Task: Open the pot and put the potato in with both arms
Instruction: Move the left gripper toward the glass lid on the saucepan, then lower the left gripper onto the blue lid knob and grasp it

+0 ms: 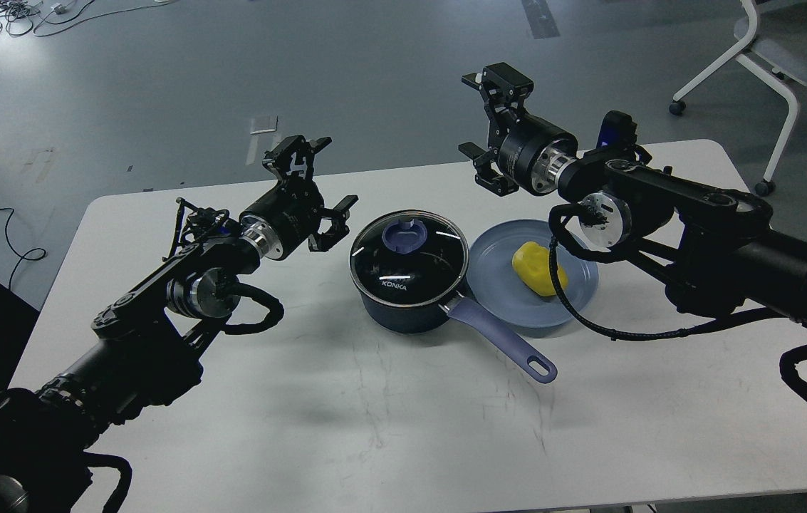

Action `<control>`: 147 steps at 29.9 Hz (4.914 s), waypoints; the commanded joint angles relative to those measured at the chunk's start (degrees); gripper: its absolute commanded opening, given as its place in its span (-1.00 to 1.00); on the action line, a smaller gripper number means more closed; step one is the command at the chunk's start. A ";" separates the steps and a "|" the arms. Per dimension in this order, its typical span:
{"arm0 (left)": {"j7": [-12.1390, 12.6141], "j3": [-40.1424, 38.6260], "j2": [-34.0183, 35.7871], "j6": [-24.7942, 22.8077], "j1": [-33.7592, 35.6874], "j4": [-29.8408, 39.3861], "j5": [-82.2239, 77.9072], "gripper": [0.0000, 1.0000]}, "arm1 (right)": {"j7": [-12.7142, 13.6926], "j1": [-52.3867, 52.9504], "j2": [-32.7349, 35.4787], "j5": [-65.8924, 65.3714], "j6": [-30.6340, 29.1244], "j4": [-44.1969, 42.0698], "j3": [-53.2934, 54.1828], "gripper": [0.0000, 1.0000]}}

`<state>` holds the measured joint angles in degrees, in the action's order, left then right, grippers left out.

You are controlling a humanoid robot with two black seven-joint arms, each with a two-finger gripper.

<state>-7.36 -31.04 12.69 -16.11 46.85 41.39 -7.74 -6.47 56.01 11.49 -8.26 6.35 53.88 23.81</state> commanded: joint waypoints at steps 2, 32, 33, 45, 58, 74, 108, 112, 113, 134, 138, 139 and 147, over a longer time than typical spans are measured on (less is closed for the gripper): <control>-0.46 -0.16 -0.04 -0.15 0.17 0.35 0.00 0.96 | 3.12 -1.25 0.11 0.26 -1.07 -0.35 2.90 1.00; -0.55 -2.89 4.10 -9.46 -0.36 0.36 2.46 0.96 | 3.74 -3.19 6.00 0.26 -12.06 -0.35 6.78 1.00; -0.55 -2.89 4.27 -9.38 -0.62 0.36 2.46 0.96 | 3.74 -3.19 6.00 0.26 -12.06 -0.35 7.04 1.00; 0.15 -4.29 4.71 -9.38 -1.15 1.06 6.42 0.96 | 3.65 -3.98 6.18 0.26 -11.62 -0.70 10.65 1.00; -0.28 -3.94 5.15 -8.50 -1.33 1.23 5.72 0.96 | 1.46 -5.73 6.00 0.35 -11.62 -0.44 11.96 1.00; -9.68 2.20 9.81 24.62 2.02 22.94 -65.15 0.96 | 0.32 -14.61 7.06 0.61 -11.62 -0.88 22.86 1.00; -14.44 33.41 2.07 39.05 12.12 9.85 -97.82 0.96 | -0.12 -17.07 8.82 0.35 -11.44 -3.25 23.04 1.00; -14.44 34.38 1.99 39.05 11.60 9.32 -97.73 0.96 | -0.12 -17.07 8.82 0.35 -11.44 -3.25 23.04 1.00; -14.44 34.38 1.90 39.05 11.51 8.45 -97.64 0.96 | -0.12 -17.07 8.82 0.35 -11.44 -3.25 23.04 1.00; -15.40 34.73 1.64 40.37 10.28 3.96 -94.39 0.96 | -0.04 -17.16 9.17 0.26 -11.44 -3.16 22.51 1.00; -15.49 34.64 1.64 40.28 9.84 3.17 -94.30 0.96 | -0.04 -17.42 9.17 0.17 -11.44 -3.16 22.42 1.00; -15.58 34.73 1.64 40.28 9.66 3.17 -94.13 0.96 | -0.04 -17.51 9.17 0.17 -11.53 -3.16 22.42 1.00; -15.58 34.73 1.64 40.28 8.34 3.17 -93.86 0.96 | -0.04 -17.60 9.17 0.17 -11.53 -3.16 22.42 1.00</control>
<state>-22.94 3.65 14.33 24.19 55.68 44.54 -101.62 -6.50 38.43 20.67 -8.09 -5.19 50.72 46.23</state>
